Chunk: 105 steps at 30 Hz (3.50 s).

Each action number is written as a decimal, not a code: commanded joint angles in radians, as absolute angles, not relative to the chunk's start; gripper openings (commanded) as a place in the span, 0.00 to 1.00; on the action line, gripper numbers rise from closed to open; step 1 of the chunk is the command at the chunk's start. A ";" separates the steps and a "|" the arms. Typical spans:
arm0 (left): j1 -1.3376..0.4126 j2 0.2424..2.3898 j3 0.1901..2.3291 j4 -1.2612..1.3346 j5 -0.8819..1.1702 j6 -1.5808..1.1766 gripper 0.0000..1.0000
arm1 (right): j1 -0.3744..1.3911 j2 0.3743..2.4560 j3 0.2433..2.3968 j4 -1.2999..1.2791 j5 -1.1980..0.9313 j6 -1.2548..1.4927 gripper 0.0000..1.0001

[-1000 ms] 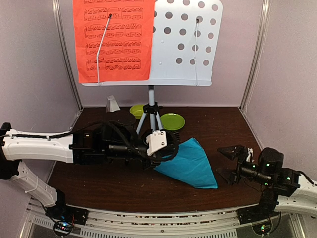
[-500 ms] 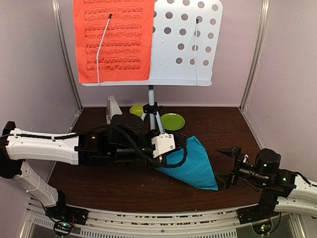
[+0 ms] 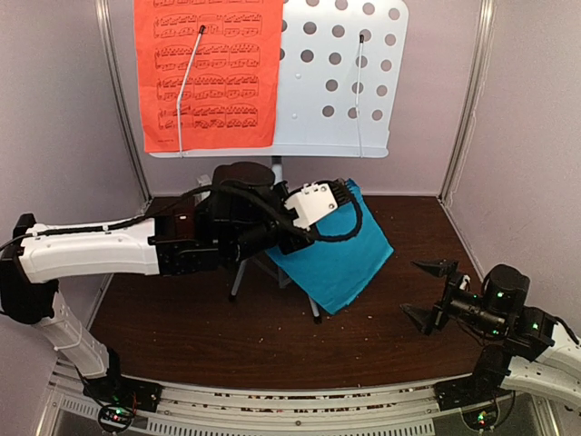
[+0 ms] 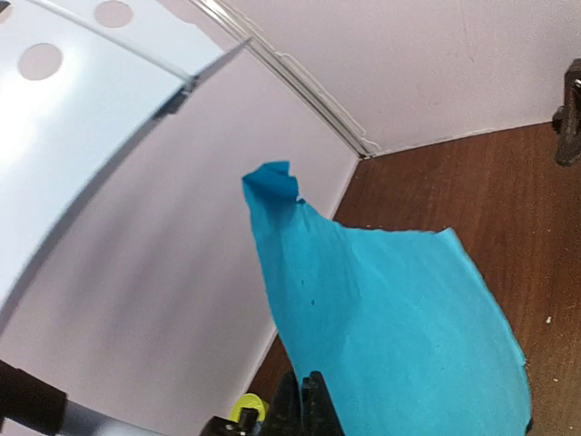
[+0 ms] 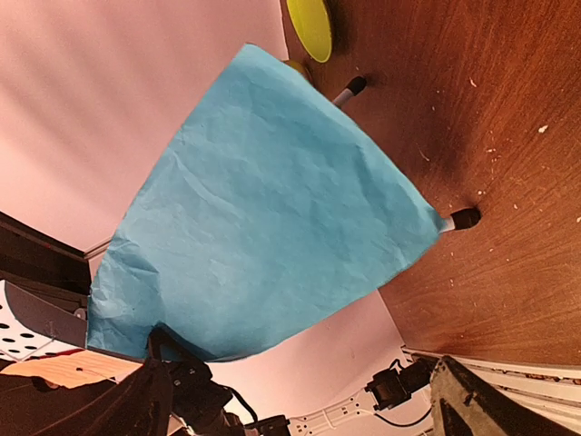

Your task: Set up the instrument practice props

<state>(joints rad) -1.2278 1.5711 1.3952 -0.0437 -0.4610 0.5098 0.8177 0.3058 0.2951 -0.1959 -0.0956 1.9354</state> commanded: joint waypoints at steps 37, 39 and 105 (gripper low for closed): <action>-1.500 1.611 1.156 0.202 -0.285 0.889 0.00 | 0.790 0.425 0.226 -0.097 -0.160 1.967 0.66; -1.507 1.612 1.145 0.221 -0.292 0.905 0.00 | 0.790 0.442 0.216 -0.087 -0.165 1.968 0.66; -1.332 1.220 0.709 0.487 -0.100 0.093 0.97 | 0.727 0.503 0.680 -0.066 -0.678 0.291 0.00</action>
